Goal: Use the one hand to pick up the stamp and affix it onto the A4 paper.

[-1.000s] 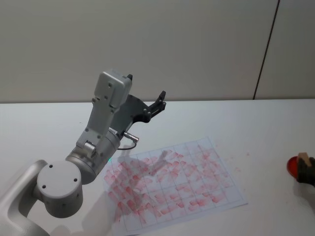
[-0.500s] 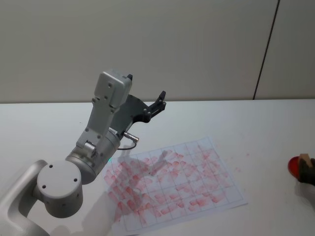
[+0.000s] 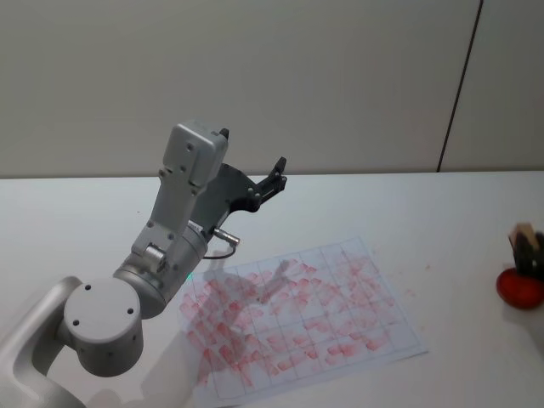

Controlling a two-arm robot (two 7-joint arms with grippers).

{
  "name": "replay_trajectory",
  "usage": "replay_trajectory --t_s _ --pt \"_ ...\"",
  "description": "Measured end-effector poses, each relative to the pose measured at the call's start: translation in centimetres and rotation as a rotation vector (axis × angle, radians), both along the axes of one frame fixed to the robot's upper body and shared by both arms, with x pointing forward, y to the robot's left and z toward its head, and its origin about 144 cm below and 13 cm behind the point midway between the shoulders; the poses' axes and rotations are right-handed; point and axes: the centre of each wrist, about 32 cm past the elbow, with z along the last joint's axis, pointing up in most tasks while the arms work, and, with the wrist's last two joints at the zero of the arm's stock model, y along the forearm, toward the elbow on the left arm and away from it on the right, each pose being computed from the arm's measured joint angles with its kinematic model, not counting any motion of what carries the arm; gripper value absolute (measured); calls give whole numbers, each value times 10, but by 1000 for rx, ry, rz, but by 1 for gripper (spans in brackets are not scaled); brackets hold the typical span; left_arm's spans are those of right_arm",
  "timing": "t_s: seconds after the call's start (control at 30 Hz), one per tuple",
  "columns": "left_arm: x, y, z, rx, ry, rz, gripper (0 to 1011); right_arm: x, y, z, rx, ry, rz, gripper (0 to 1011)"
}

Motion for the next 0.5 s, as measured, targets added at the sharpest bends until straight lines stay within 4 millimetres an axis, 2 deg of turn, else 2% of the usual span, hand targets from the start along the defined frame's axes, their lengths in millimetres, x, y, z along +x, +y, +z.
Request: replay_trajectory --t_s 0.27,0.5 --pt "0 0 0 0 0 0 1001 9 11 24 -8 -82 67 216" --pt "0 0 0 0 0 0 1001 20 33 36 -11 -103 162 214"
